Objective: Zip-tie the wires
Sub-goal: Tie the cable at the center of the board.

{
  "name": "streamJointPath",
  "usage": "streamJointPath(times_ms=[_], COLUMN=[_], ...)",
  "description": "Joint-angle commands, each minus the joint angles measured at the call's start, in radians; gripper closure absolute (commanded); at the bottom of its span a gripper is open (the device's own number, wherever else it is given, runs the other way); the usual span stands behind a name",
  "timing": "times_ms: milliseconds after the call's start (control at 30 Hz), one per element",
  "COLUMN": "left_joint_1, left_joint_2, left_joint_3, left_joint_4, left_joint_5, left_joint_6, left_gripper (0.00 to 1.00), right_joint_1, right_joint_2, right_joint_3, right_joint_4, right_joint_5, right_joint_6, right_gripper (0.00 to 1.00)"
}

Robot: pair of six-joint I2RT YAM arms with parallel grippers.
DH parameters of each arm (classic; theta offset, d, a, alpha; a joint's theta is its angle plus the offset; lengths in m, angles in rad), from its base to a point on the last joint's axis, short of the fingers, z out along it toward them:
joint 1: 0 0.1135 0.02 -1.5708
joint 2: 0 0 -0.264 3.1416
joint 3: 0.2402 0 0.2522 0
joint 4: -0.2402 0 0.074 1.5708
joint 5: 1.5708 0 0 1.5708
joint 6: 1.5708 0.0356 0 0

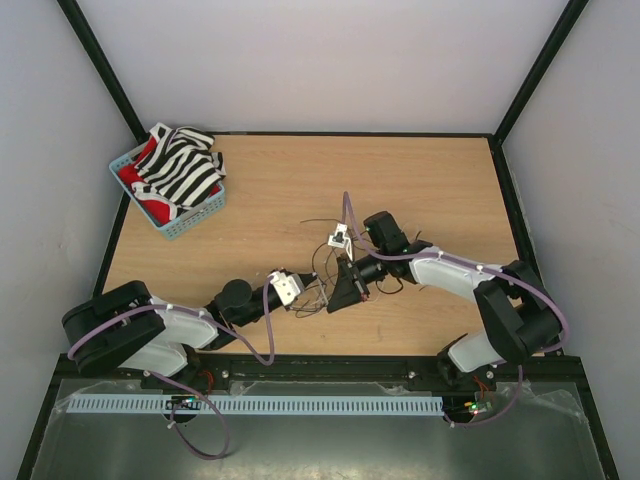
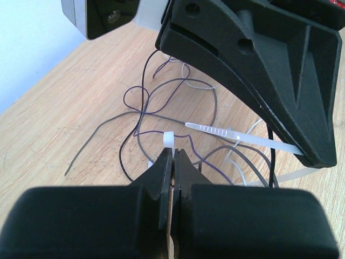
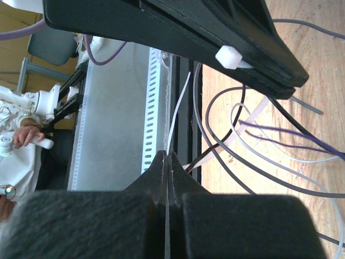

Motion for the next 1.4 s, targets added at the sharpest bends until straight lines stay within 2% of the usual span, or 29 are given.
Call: streamJointPath(times_ms=[0,1367], left_joint_1=[0.008,0.008], left_joint_2=[-0.008,-0.060], left_joint_3=[0.029,0.002], left_joint_4=[0.039,0.039], left_joint_5=[0.006,0.033], left_joint_6=[-0.012,0.008], left_gripper=[1.00,1.00], right_joint_1=[0.004,0.019], right_joint_2=[-0.027,-0.004], right_joint_3=[-0.019,0.045], right_joint_4=[-0.010,-0.010], right_joint_5=[-0.058,-0.037], right_joint_6=[-0.027,-0.017], right_gripper=[1.00,1.00])
